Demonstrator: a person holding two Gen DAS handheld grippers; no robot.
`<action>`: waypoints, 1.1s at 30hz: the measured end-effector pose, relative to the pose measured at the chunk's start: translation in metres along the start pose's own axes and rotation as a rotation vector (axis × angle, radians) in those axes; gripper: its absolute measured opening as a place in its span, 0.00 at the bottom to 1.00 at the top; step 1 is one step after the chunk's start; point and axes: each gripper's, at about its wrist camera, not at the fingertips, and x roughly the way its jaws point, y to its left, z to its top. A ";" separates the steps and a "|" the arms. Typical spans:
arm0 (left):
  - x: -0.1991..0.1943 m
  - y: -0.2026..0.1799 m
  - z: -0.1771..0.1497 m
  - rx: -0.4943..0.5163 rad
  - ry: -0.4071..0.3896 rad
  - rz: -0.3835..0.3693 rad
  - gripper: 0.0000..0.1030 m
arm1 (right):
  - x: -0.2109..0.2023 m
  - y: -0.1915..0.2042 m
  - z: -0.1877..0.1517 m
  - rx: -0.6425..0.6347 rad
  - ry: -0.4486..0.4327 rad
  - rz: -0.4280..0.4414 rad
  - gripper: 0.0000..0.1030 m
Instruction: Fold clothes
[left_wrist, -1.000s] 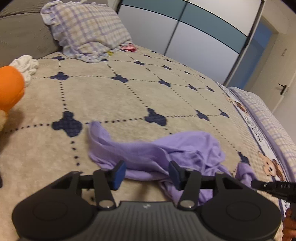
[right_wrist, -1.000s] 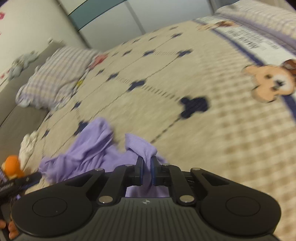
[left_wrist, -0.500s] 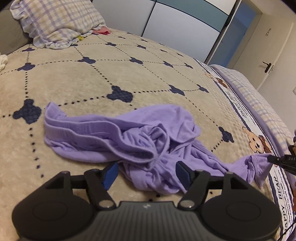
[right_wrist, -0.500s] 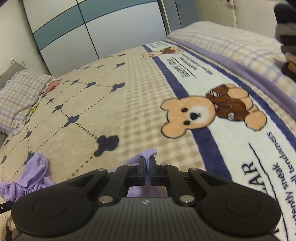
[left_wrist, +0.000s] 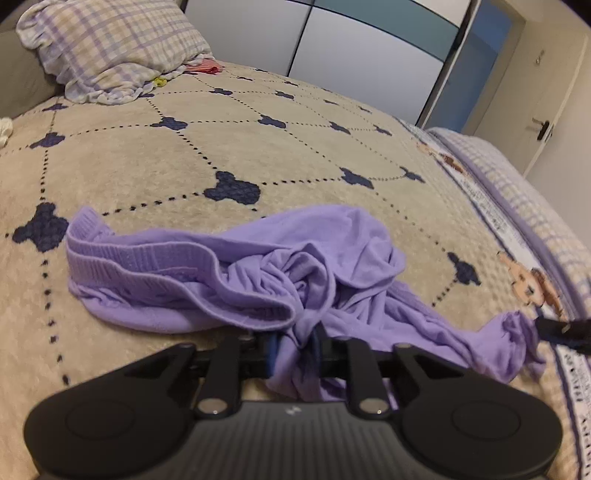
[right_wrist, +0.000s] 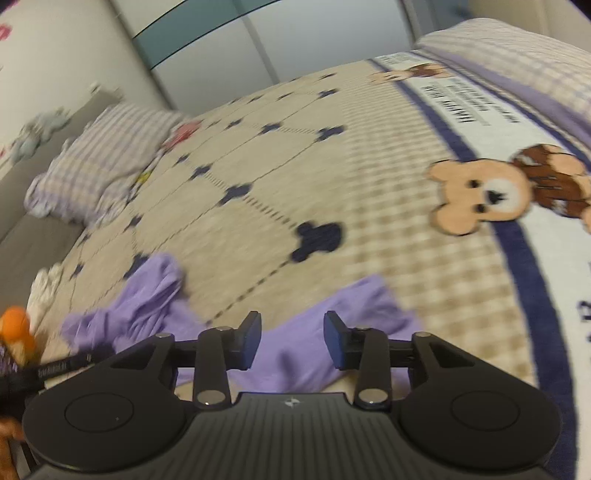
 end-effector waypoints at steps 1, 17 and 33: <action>-0.002 0.000 0.000 -0.001 -0.001 -0.003 0.11 | 0.003 0.006 -0.001 -0.018 0.014 0.008 0.41; -0.041 0.010 -0.027 -0.015 0.069 -0.119 0.08 | 0.055 0.062 -0.019 -0.199 0.144 0.003 0.41; -0.056 0.038 -0.026 -0.041 -0.021 -0.006 0.69 | 0.042 0.049 -0.013 -0.107 0.061 -0.053 0.05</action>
